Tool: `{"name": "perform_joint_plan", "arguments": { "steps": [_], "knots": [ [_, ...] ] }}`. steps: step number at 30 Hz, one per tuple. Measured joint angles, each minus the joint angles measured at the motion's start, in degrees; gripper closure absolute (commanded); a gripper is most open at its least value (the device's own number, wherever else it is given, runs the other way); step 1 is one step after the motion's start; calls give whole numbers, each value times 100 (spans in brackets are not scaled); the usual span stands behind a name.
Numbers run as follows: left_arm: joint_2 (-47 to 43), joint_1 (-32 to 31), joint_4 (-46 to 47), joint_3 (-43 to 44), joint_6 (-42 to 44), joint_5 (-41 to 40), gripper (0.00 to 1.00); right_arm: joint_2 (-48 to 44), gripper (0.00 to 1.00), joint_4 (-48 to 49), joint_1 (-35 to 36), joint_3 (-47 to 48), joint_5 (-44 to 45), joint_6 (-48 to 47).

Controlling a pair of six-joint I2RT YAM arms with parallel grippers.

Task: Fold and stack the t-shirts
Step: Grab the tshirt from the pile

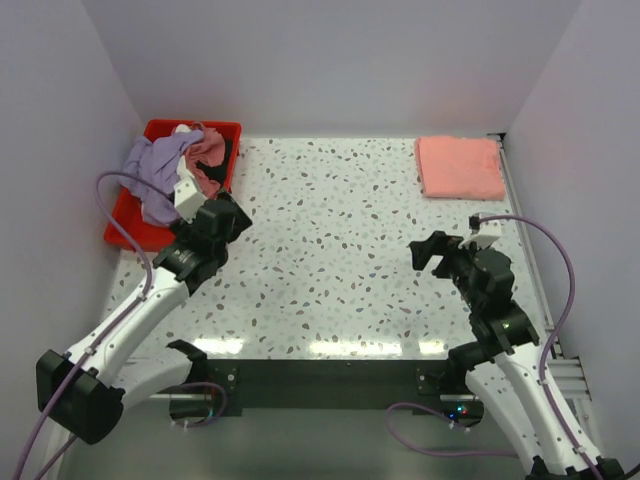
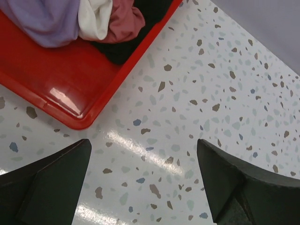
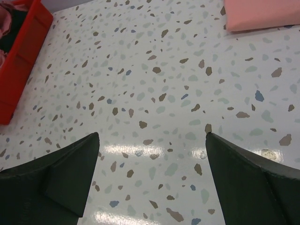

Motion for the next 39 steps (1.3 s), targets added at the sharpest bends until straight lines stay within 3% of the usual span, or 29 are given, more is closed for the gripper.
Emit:
{"name": "perform_joint_plan", "arguments": {
  "steps": [10, 20, 27, 31, 37, 39],
  "knots": [
    [1141, 1840, 221, 1049, 509, 1032, 0, 175, 1, 2, 0, -17, -219, -4],
    [2883, 3676, 570, 2079, 999, 2358, 0, 210, 1, 4, 0, -17, -321, -2],
    [3613, 4092, 699, 2345, 1248, 2697, 1, 466, 1, 46, 0, -22, -358, -2],
    [3807, 4179, 966, 2365, 1322, 2955, 13, 540, 1, 44, 0, -22, -358, -2],
    [4450, 4295, 1005, 2507, 1340, 3202, 22, 481, 1, 46, 0, -22, -358, 0],
    [4555, 4299, 970, 2509, 1320, 3204, 32, 485, 1, 46, 0, -22, -352, 0]
  ]
}}
